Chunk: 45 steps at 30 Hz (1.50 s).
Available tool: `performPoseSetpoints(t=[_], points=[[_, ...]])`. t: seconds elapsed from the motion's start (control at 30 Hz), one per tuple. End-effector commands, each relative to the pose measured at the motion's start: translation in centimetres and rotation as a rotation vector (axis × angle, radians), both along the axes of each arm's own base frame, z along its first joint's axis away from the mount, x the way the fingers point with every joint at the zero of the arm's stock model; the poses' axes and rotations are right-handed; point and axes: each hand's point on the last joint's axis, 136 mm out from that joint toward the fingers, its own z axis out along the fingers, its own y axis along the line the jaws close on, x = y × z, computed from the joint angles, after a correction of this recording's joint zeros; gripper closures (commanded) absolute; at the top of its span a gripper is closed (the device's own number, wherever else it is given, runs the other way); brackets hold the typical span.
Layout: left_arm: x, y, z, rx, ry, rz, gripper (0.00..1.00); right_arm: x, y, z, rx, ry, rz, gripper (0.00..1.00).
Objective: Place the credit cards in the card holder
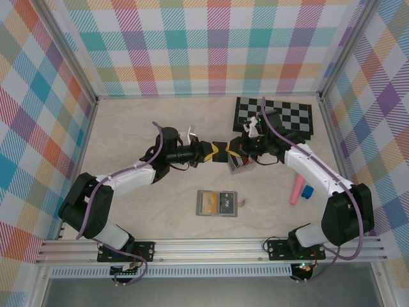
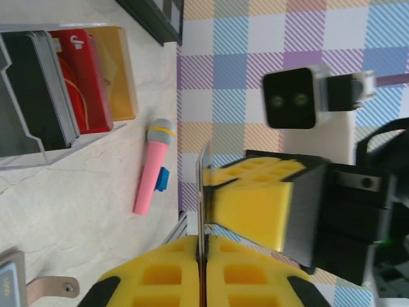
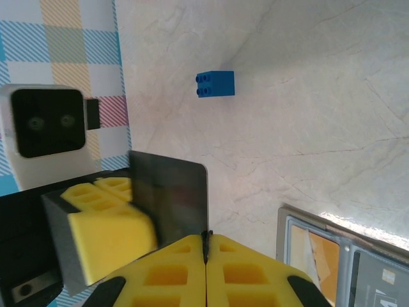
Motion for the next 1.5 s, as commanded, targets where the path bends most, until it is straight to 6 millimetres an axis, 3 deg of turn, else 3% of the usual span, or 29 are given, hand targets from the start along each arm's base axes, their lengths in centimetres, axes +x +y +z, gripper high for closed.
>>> performPoseSetpoints(t=[0.0,0.17,0.3,0.47,0.53,0.63,0.9,1.2,1.47], points=[[-0.4,0.3,2.4,-0.057,-0.047,-0.008,1.0,0.0,0.7,1.4,0.071,-0.025,0.021,0.92],[-0.4,0.4,3.3,-0.091,-0.047,0.006,1.0,0.0,0.8,1.4,0.102,-0.027,0.012,0.7],[-0.5,0.4,3.9,-0.118,-0.049,0.007,1.0,-0.3,1.5,1.7,0.153,-0.022,0.041,0.6],[-0.4,0.3,4.2,-0.149,-0.038,0.008,1.0,-0.4,2.1,1.7,0.195,-0.013,0.075,0.65],[-0.3,0.1,4.5,-0.172,-0.036,0.004,0.98,-0.3,2.3,2.0,0.209,-0.014,0.084,0.72],[-0.3,0.0,5.2,-0.209,-0.036,-0.002,0.92,0.0,1.3,1.0,0.132,-0.002,0.023,0.76],[-0.6,0.1,6.4,-0.237,-0.057,-0.011,0.89,0.6,0.3,0.6,0.073,-0.003,-0.042,0.77],[-0.7,0.1,6.0,-0.232,-0.053,-0.012,0.88,0.7,0.0,0.7,0.064,-0.007,-0.065,0.77],[-0.6,0.1,5.6,-0.227,-0.043,-0.01,0.86,0.7,-0.3,0.7,0.054,-0.008,-0.076,0.84]])
